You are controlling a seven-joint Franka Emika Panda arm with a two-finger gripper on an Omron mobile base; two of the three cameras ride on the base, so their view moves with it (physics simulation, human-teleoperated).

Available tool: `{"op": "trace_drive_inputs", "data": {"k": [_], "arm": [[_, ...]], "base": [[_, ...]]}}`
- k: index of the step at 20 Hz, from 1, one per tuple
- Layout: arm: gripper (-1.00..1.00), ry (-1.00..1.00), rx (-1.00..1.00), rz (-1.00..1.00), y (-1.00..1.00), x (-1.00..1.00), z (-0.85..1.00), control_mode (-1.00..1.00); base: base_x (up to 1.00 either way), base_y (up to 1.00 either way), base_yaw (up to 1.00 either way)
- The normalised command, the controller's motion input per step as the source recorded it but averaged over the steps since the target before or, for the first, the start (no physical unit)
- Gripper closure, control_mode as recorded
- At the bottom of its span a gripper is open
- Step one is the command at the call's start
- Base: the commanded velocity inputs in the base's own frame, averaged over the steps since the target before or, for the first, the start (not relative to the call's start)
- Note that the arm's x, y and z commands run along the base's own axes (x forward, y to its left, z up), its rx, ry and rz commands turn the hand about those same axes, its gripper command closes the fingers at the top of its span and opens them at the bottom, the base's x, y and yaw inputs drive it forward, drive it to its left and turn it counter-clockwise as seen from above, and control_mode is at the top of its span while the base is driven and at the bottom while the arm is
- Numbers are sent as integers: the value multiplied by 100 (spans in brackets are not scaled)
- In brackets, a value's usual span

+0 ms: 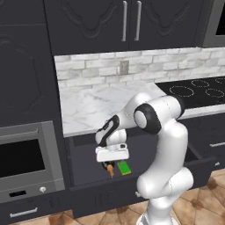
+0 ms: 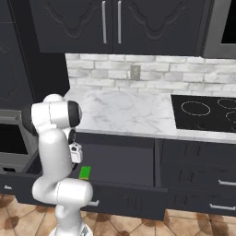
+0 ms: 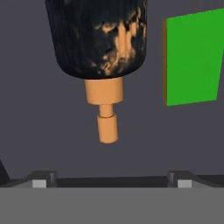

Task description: Restock the sink supplies by placing the sponge and soap dispenser on the counter and next to the sink. Make sure the soap dispenser is upright.

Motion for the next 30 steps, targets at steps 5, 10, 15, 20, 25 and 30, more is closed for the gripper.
{"op": "trace_drive_inputs", "data": {"k": [5, 10, 15, 20, 25, 30], "arm": [[-100, 0, -1, 0, 10, 11, -32, -100], [-100, 0, -3, 0, 8, 14, -37, -100], [-100, 0, -3, 0, 1, 18, -37, -100], [-100, 0, -1, 0, 0, 23, -26, -100], [-100, 0, 0, 0, 0, 2, -20, -100], [-100, 0, 0, 0, 0, 0, -11, -100]], "base": [[0, 0, 0], [0, 0, 0], [0, 0, 0], [0, 0, 0], [0, 0, 0], [0, 0, 0]]}}
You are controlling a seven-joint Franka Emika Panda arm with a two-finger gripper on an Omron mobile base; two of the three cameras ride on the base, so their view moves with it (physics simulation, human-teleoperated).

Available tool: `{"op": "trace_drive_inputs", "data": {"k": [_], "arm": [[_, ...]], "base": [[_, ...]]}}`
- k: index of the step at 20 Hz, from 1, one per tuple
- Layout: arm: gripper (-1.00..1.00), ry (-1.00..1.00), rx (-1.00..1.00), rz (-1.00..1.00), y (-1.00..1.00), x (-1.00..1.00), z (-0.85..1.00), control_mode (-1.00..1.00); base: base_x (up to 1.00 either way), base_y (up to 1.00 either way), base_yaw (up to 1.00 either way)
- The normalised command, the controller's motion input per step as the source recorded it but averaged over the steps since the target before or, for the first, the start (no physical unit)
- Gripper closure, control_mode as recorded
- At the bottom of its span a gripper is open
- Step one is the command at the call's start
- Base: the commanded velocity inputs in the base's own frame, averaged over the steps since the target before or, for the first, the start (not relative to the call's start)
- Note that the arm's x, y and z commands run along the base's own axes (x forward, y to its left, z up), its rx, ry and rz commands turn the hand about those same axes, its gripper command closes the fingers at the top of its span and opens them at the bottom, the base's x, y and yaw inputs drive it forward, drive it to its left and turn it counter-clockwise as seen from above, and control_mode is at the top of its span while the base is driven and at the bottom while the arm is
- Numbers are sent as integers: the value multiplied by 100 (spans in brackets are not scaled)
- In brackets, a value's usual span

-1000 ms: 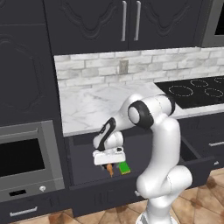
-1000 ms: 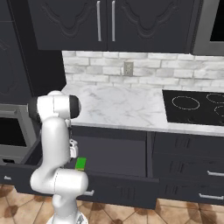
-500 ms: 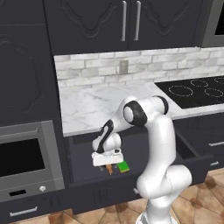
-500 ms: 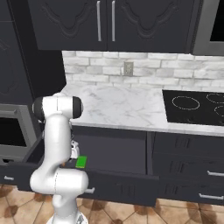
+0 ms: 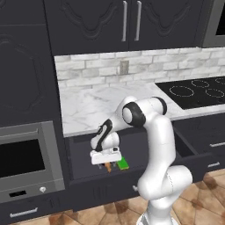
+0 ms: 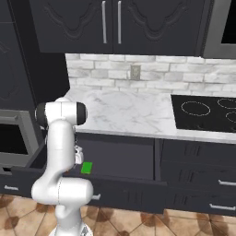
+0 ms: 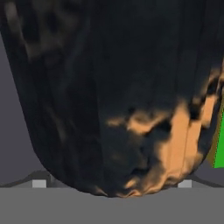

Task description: Restock the sink supplies by placing the sponge and soap dispenser on the counter and next to the sink. Make sure the soap dispenser is upright.

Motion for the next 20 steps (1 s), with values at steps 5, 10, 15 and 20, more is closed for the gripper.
{"op": "trace_drive_inputs", "data": {"k": [5, 10, 15, 20], "arm": [[100, -1, 0, 0, 0, 0, -5, -100], [100, -1, 0, 0, 0, 0, 0, -100], [100, -3, 0, 0, -2, 0, 0, -100], [100, -6, 0, 0, -1, 0, 0, -100]], "base": [[0, 0, 0], [0, 0, 0], [0, 0, 0], [0, 0, 0]]}}
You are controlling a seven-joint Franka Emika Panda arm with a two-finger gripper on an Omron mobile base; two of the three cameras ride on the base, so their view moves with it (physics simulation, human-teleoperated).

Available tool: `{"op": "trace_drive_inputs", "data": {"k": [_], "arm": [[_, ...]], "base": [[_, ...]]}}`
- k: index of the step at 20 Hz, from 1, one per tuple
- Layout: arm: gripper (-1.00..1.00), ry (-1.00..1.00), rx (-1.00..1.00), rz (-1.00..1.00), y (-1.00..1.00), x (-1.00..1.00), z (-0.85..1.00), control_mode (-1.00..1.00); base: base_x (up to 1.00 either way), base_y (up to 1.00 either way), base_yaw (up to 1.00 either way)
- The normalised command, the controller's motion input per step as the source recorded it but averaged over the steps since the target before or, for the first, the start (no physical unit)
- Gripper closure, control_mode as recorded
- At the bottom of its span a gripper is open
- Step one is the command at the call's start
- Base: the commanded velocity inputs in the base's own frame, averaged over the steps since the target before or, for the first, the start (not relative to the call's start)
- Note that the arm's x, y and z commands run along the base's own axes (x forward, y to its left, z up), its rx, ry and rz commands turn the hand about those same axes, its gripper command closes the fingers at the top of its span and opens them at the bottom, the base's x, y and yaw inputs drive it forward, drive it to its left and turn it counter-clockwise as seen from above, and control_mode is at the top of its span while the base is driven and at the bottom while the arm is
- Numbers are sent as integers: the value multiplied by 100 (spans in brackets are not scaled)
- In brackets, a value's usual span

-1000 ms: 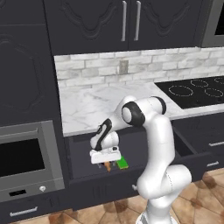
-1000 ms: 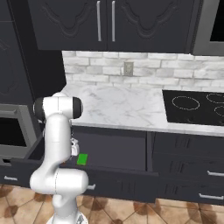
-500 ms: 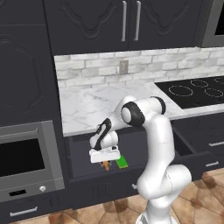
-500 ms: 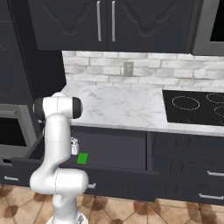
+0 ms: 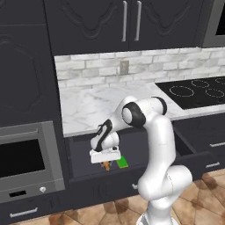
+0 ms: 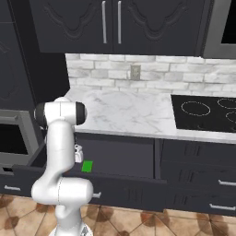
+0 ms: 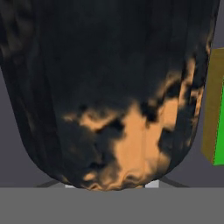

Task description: Restock the sink supplies by placing the sponge and soap dispenser on the counter and next to the sink. Make sure the soap dispenser is upright.

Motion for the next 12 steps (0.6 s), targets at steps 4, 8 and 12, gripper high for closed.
{"op": "trace_drive_inputs", "data": {"k": [4, 8, 12], "arm": [[100, -7, 0, 0, -2, -6, 27, -100], [100, -3, 0, 0, 0, -21, 56, -100], [100, 0, 0, -5, 0, -18, 39, -100]], "base": [[0, 0, 0], [0, 0, 0], [0, 0, 0]]}}
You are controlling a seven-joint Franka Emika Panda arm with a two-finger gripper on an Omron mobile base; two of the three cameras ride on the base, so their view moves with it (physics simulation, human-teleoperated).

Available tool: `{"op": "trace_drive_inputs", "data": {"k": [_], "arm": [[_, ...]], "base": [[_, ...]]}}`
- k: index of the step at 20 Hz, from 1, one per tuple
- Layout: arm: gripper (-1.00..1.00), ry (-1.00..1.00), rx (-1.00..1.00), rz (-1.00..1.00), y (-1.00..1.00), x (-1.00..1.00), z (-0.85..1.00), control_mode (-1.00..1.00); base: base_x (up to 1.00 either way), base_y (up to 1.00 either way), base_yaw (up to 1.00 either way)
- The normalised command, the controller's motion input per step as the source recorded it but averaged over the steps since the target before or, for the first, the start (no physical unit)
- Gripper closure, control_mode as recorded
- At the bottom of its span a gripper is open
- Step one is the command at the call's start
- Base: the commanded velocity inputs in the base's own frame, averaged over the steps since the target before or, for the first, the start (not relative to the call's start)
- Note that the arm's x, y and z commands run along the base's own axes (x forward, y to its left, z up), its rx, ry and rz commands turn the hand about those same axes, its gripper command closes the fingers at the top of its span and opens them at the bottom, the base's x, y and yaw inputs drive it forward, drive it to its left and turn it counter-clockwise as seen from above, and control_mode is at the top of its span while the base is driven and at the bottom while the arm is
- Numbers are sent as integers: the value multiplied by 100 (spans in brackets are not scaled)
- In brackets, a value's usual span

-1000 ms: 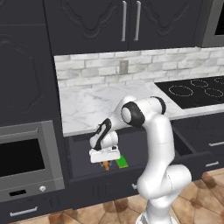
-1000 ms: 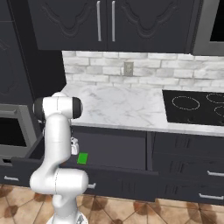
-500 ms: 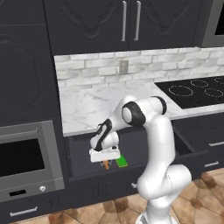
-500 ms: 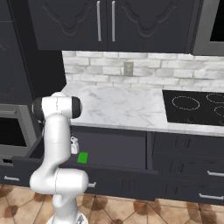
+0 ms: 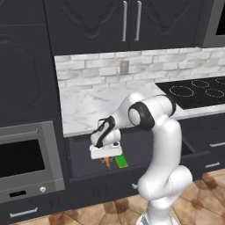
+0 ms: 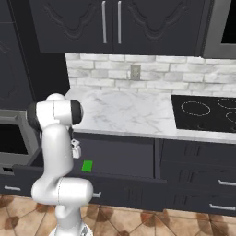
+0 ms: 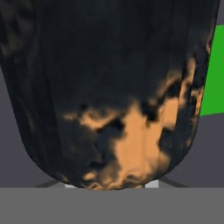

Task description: Restock the sink supplies by placing the sponge and soap dispenser on the counter and next to the sink. Make sure the soap dispenser is upright.

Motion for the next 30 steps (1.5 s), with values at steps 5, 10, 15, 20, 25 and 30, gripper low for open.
{"op": "trace_drive_inputs", "data": {"k": [5, 10, 15, 20, 25, 30], "arm": [[100, 0, 0, -20, 8, -13, 32, -100], [100, 0, 0, -28, 0, -16, 37, -100], [100, 4, 4, -43, 0, -11, 48, -100], [100, 7, 3, -50, -1, -23, 44, -100], [100, 8, 1, -45, -12, -30, 53, -100], [100, 3, 0, -34, -23, -27, 91, -100]], "base": [[0, 0, 0], [0, 0, 0], [0, 0, 0], [0, 0, 0], [0, 0, 0], [0, 0, 0]]}}
